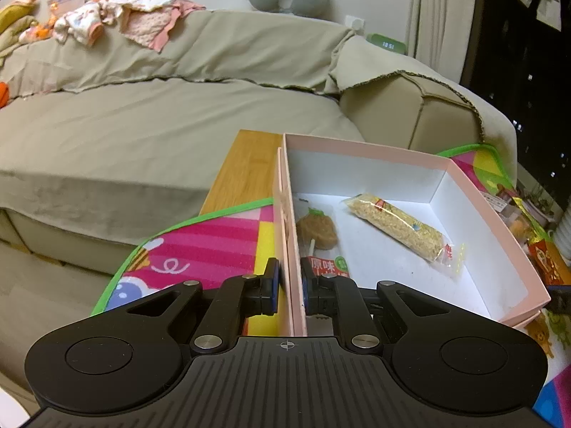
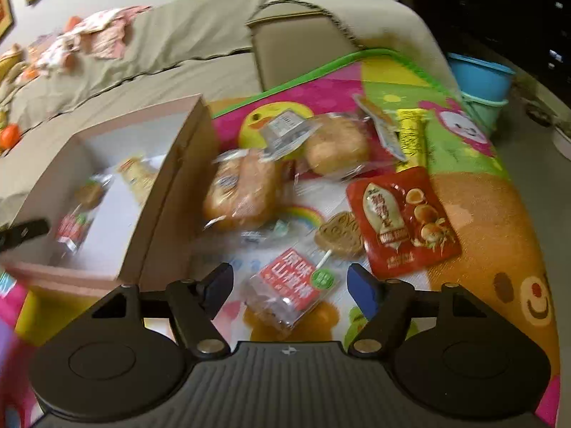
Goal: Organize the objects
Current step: 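Reach to the red quail-egg packet and grasp it with the right gripper, then carry the quail-egg packet into the pink box and release it, then grasp the yellow cheese stick with the right gripper and lift it, then carry the yellow cheese stick into the pink box and release it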
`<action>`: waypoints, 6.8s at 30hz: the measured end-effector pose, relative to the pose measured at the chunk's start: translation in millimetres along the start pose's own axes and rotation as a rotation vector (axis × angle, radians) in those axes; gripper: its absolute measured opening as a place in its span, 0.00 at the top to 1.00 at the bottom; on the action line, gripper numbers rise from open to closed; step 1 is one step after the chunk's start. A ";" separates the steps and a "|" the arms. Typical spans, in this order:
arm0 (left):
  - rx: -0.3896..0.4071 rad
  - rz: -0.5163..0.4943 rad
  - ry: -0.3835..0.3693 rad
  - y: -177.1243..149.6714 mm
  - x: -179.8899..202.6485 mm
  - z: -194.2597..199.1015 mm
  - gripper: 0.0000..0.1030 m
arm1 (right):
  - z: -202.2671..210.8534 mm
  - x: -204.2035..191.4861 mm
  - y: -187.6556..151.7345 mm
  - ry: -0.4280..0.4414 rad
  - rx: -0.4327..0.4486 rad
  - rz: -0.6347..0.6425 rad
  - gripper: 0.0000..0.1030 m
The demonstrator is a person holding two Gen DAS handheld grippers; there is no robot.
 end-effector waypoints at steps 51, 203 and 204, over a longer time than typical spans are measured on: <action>0.006 -0.016 0.008 0.6 2.1 0.5 0.87 | 127.1 -139.7 -0.5 0.303 0.046 0.363 0.27; 0.004 -0.029 -0.011 -4.8 -3.4 5.2 0.87 | 124.4 -130.8 8.9 0.278 0.036 0.317 0.83; 0.005 -0.032 -0.011 -4.9 -3.2 5.2 0.87 | 121.5 -140.6 19.7 0.289 0.053 0.330 0.83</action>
Point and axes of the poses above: each gripper's, at about its wrist camera, not at the fingertips, and z roughly against the way its jaws point, x to its right, y to its top, the point moved 9 cm from there along -z, roughly the way its jaws point, and after that the axes turned 12 degrees about y, right-handed, at the moved point
